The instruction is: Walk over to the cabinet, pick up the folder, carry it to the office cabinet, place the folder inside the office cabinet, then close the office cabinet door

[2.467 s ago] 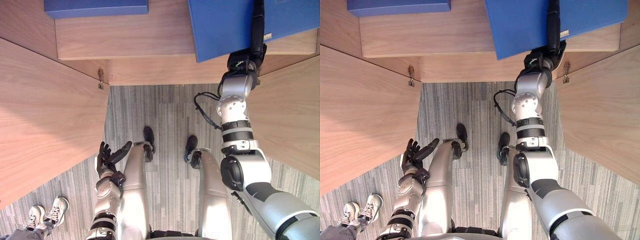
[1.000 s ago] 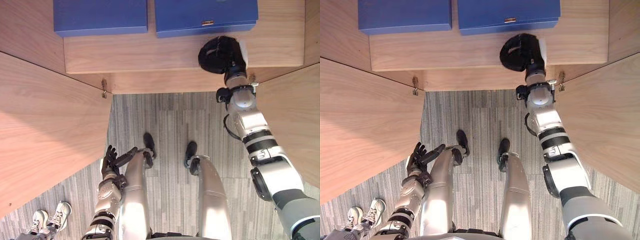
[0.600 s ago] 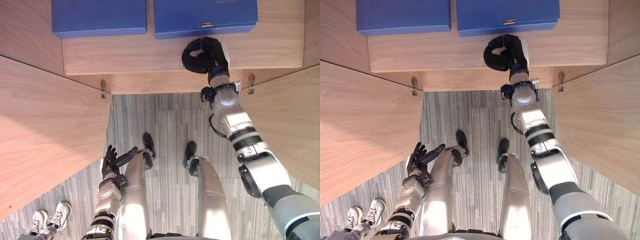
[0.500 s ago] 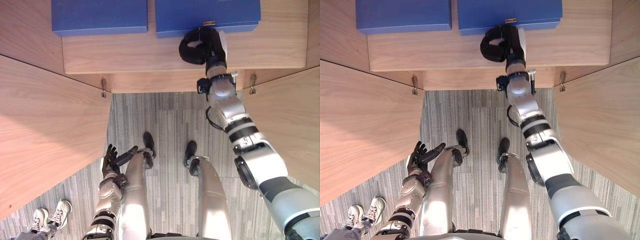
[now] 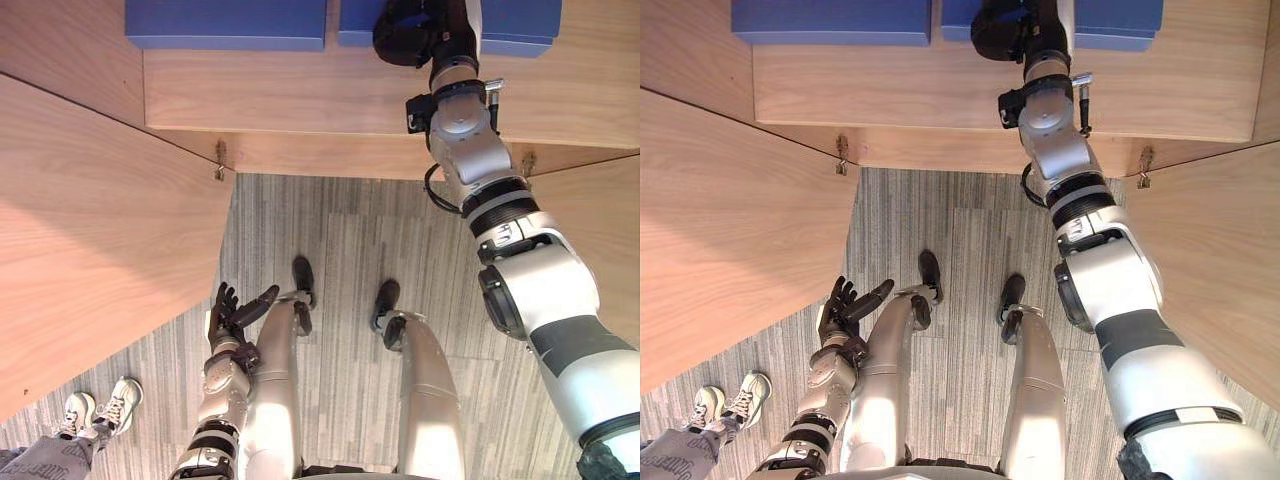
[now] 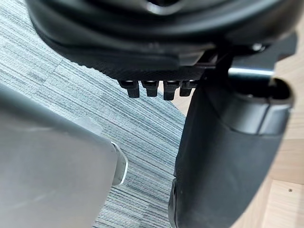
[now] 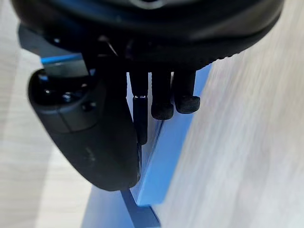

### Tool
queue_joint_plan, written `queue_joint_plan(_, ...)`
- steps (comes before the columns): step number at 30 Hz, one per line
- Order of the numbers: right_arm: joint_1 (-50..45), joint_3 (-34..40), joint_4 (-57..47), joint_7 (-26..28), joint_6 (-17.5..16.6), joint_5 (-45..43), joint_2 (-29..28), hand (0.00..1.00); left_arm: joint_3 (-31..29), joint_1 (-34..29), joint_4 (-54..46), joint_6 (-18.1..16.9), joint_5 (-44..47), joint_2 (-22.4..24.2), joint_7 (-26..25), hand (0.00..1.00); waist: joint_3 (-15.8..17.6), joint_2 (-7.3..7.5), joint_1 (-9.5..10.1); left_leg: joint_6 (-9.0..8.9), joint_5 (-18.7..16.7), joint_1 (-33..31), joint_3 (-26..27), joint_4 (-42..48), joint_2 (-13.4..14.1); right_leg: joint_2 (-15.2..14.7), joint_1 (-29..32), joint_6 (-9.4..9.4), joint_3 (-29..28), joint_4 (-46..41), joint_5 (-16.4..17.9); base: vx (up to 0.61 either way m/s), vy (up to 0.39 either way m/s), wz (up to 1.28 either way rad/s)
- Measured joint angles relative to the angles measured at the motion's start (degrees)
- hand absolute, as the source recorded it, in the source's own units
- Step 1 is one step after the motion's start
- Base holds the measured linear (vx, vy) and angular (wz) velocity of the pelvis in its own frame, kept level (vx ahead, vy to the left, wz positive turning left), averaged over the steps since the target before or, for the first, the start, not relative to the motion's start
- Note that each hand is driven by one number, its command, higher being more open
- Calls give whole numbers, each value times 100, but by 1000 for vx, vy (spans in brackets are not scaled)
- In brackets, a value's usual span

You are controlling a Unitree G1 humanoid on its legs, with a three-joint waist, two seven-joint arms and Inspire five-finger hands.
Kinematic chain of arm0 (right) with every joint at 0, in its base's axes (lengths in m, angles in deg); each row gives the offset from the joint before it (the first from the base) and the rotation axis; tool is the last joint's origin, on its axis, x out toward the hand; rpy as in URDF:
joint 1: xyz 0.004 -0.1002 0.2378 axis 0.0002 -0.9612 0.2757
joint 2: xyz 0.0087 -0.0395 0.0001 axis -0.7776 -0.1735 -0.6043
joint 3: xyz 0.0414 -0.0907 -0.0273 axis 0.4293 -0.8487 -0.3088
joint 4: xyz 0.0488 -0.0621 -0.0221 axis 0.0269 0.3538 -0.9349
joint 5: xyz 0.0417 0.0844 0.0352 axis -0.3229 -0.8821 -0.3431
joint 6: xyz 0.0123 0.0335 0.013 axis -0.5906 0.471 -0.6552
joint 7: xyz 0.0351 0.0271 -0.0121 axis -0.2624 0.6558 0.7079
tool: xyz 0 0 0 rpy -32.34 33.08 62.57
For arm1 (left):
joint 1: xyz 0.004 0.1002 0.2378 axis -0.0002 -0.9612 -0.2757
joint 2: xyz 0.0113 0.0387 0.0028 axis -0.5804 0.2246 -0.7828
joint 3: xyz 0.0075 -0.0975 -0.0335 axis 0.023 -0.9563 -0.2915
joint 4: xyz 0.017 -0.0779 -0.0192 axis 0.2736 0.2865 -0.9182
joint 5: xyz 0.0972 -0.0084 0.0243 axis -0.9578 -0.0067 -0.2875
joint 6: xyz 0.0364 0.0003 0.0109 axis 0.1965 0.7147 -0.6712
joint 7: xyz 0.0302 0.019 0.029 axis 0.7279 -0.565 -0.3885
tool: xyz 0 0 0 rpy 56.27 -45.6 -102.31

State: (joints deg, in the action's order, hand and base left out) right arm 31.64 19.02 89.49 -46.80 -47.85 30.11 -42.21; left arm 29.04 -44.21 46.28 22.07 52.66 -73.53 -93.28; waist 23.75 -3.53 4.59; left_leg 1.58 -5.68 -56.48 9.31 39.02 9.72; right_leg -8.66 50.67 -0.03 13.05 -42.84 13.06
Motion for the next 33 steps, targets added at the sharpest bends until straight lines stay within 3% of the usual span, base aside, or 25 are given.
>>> queue_joint_plan(4, -2100, 94, -2284, -53, -296, -156, 65, 0, 5, -107, 80, 115, -10, 35, -5, 100, 0, 1, -74, 17, -122, 558, 72, -8, -15, -33, -576, 58, -11, 61, 95, 4, -21, 3)
queue_joint_plan(7, -4122, 9, -3530, 168, -719, -126, -401, 0, 10, -449, 82, 145, -151, 116, 38, 100, -16, 32, -208, -61, -303, 1406, 185, -188, -12, -10, -1398, 96, -59, 347, 152, 18, -17, -11)
queue_joint_plan(8, -4763, -48, -3691, 304, -833, -92, -669, 0, 11, -619, 85, 168, -272, 101, 77, 100, -75, 108, -271, -67, -307, 1738, 262, -349, -17, 12, -1665, 115, -118, 501, 139, 53, -27, -26)
queue_joint_plan(13, -6474, -44, -2933, 769, -940, 103, -1319, 0, 216, -871, 824, 252, -474, -255, 230, 100, -527, 408, -413, -172, -125, 2965, 526, -1333, -41, 252, -2784, 193, -312, 1679, -229, 121, -16, -27)
queue_joint_plan(16, -7014, 308, -2074, 893, -944, 233, -1566, 0, 215, -968, 1210, 328, -567, -286, 297, 100, -846, 465, -526, -156, 66, 3612, 757, -1977, -116, 341, -3401, 266, -453, 2484, -558, 194, 26, -35)
queue_joint_plan(17, -7219, 520, -1724, 925, -941, 305, -1674, 100, 213, -1074, 1265, 339, -568, -277, 316, 100, -990, 487, -560, -154, 124, 3906, 884, -2267, -174, 352, -3646, 304, -555, 2801, -682, 201, 51, -37)
queue_joint_plan(23, -7971, 1420, -342, 932, -879, 510, -1911, 100, 211, -1419, 1434, 419, -818, -231, 365, 100, -1626, 492, -716, -231, 504, 5231, 1474, -3722, -465, 365, -4481, 427, -1017, 3743, -1057, 145, 49, -43)
queue_joint_plan(30, -8014, 2207, 191, 903, -832, 465, -1926, 100, 216, -1468, 1486, 457, -1260, -232, 391, 100, -1759, 486, -839, -255, 686, 5842, 2002, -4303, -585, 456, -4658, 425, -1573, 4007, -1271, -22, 29, -46)
queue_joint_plan(33, -8019, 2869, 121, 863, -827, 270, -1895, 100, 214, -1619, 1480, 463, -1426, -243, 398, 100, -1768, 469, -899, -257, 683, 6023, 2289, -4370, -645, 493, -4646, 440, -1931, 4122, -1409, -118, 12, -55)
